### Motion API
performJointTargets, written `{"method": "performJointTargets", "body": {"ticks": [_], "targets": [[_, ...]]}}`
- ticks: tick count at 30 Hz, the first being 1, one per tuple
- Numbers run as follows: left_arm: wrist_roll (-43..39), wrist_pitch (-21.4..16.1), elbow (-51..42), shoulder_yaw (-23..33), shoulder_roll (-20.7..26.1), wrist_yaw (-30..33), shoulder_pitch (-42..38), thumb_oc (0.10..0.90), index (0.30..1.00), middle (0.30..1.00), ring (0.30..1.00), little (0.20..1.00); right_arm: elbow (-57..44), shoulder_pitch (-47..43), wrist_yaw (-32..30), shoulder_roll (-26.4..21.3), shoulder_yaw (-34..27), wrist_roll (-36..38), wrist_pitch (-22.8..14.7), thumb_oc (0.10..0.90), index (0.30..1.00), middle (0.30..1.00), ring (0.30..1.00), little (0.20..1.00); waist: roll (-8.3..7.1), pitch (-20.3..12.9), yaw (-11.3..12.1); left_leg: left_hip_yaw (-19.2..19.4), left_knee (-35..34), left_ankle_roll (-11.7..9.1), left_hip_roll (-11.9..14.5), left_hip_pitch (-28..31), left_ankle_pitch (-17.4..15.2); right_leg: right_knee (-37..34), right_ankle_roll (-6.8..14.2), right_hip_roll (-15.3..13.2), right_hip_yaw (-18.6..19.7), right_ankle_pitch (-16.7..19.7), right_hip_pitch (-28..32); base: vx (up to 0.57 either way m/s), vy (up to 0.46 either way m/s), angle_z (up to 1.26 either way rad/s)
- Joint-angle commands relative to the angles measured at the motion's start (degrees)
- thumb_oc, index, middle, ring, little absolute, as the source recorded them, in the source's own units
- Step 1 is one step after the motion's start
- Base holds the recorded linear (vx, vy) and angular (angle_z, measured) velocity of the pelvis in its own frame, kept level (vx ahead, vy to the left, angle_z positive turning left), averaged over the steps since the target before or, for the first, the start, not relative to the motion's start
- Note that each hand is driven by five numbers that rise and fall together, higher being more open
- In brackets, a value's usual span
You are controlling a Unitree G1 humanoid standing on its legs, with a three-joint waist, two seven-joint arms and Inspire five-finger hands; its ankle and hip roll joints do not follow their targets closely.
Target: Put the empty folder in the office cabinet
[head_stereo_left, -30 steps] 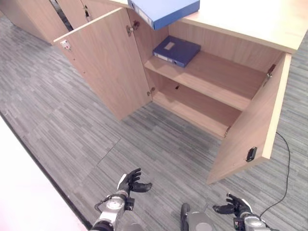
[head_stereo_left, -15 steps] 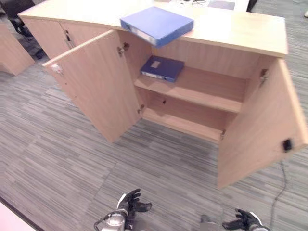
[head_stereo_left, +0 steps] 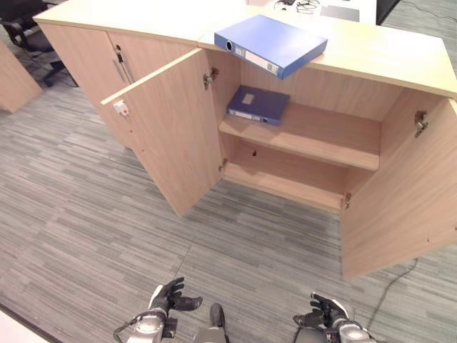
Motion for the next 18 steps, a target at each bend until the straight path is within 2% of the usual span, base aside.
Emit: {"method": "performJointTargets", "body": {"ticks": [1, 2, 3, 6, 8, 9, 10, 11, 12, 15, 18], "targets": [[1.26, -1.87, -2.42, 0.28, 1.42, -0.61, -3.64, 0.800, 0.900, 0.900, 0.900, 0.900, -0.65, -0.38, -1.60, -3.63, -1.56, 0.72, -1.22, 0.800, 0.900, 0.900, 0.900, 0.900, 0.46, 3.13, -2.32, 2.99, 0.06, -3.58, -1.22, 4.65, -2.93, 4.97, 0.71, 1.52, -1.59, -3.03, -4.40, 0.16, 0.087, 0.26], [1.42, -1.86, -2.26, 0.26, 1.28, -0.68, -3.58, 0.800, 0.900, 0.900, 0.900, 0.900, -0.11, -0.18, -1.69, -3.68, -1.83, 1.15, -1.19, 0.800, 0.900, 0.900, 0.900, 0.900, -0.07, 3.18, -2.58, 3.03, 0.06, -3.58, -1.86, 5.40, -3.57, 2.93, 0.30, 2.15, -1.51, -3.33, -4.23, 0.16, 0.023, 0.21], [1.55, -2.01, -2.44, 0.24, 0.99, -0.59, -3.60, 0.800, 0.900, 0.900, 0.900, 0.900, 0.65, 0.01, -1.93, -3.86, -2.24, 2.19, -1.30, 0.800, 0.900, 0.900, 0.900, 0.900, -1.10, 2.91, -2.94, 3.34, -0.17, -3.41, -2.81, 6.16, -4.51, -2.47, -0.45, 2.70, -1.71, -1.45, -4.81, 0.17, 0.024, 0.06], [1.20, -2.10, -2.29, 0.65, 0.71, -0.52, -3.35, 0.800, 0.900, 0.900, 0.900, 0.900, 1.29, 0.17, -2.05, -3.81, -2.37, 2.61, -1.33, 0.800, 0.900, 0.900, 0.900, 0.900, -1.51, 2.95, -2.79, 3.98, -0.28, -3.55, -2.87, 7.75, -6.04, -5.97, -0.42, 2.35, -2.37, -0.12, -4.79, 0.19, -0.047, -0.09], [0.92, -2.42, -2.82, 1.23, 0.39, -0.35, -2.68, 0.800, 0.900, 0.900, 0.900, 0.900, 1.99, -0.19, -2.00, -4.02, -1.92, 2.33, -1.13, 0.800, 0.900, 0.900, 0.900, 0.900, -1.60, 3.46, -2.92, 2.80, -0.12, -3.09, -3.13, 9.11, -7.60, -9.41, 0.90, 1.27, 1.80, 2.54, -6.25, 0.21, -0.073, -0.08], [0.92, -2.42, -2.82, 1.25, 0.41, -0.35, -2.72, 0.800, 0.900, 0.900, 0.900, 0.900, 2.00, -0.24, -2.00, -4.00, -1.92, 2.33, -1.13, 0.800, 0.900, 0.900, 0.900, 0.900, -1.71, 3.39, -2.95, 2.80, -0.10, -3.04, -3.25, 8.87, -7.40, -9.57, 0.87, 1.17, 1.81, 2.80, -6.41, 0.20, -0.058, -0.36], [0.98, -2.46, -2.33, 1.37, 0.34, -0.30, -2.71, 0.800, 0.900, 0.900, 0.900, 0.900, 2.29, -0.85, -1.99, -4.08, -1.83, 2.14, -0.95, 0.800, 0.900, 0.900, 0.900, 0.900, -1.61, 3.87, -3.59, 1.66, 0.20, -2.96, -3.84, 9.68, -8.62, -10.84, 1.70, -0.01, 5.20, 4.94, -8.86, 0.14, -0.039, -0.17], [0.98, -2.47, -2.31, 1.40, 0.32, -0.30, -2.73, 0.800, 0.900, 0.900, 0.900, 0.900, 2.31, -0.89, -2.00, -4.10, -1.82, 2.14, -0.94, 0.800, 0.900, 0.900, 0.900, 0.900, -1.57, 3.89, -3.48, 1.80, 0.25, -2.94, -3.81, 9.72, -8.75, -10.86, 1.75, 0.05, 5.34, 4.96, -8.87, 0.34, -0.101, -0.04], [1.03, -2.47, -2.30, 1.85, 0.60, -0.22, -2.38, 0.800, 0.900, 0.900, 0.900, 0.900, 2.39, -1.00, -1.83, -4.23, -1.87, 1.83, -0.76, 0.800, 0.900, 0.900, 0.900, 0.900, -1.34, 4.42, -3.68, 1.14, 0.88, -2.95, -4.16, 11.20, -10.63, -12.48, 2.30, -1.38, 6.09, 6.48, -10.79, 0.20, -0.057, 0.10], [1.21, -2.57, -2.36, 1.91, 0.59, -0.21, -2.09, 0.800, 0.900, 0.900, 0.900, 0.900, 2.60, -1.23, -1.72, -4.51, -2.00, 1.42, -0.55, 0.800, 0.900, 0.900, 0.900, 0.900, -0.91, 4.94, -4.09, 0.50, 1.86, -2.92, -4.37, 12.83, -12.68, -13.94, 2.75, -2.61, 5.52, 7.69, -12.21, 0.32, -0.091, -0.09], [1.65, -2.70, -1.38, 2.03, 0.70, -0.47, -2.13, 0.800, 0.900, 0.900, 0.900, 0.900, 3.49, -0.72, -1.39, -5.36, -2.89, 0.81, -0.17, 0.800, 0.900, 0.900, 0.900, 0.900, 0.55, 5.74, -6.23, -1.17, 2.05, -3.70, -4.84, 17.46, -16.38, -15.80, 3.99, -5.62, 5.99, 10.38, -16.27, 0.44, -0.098, -0.13]]}}
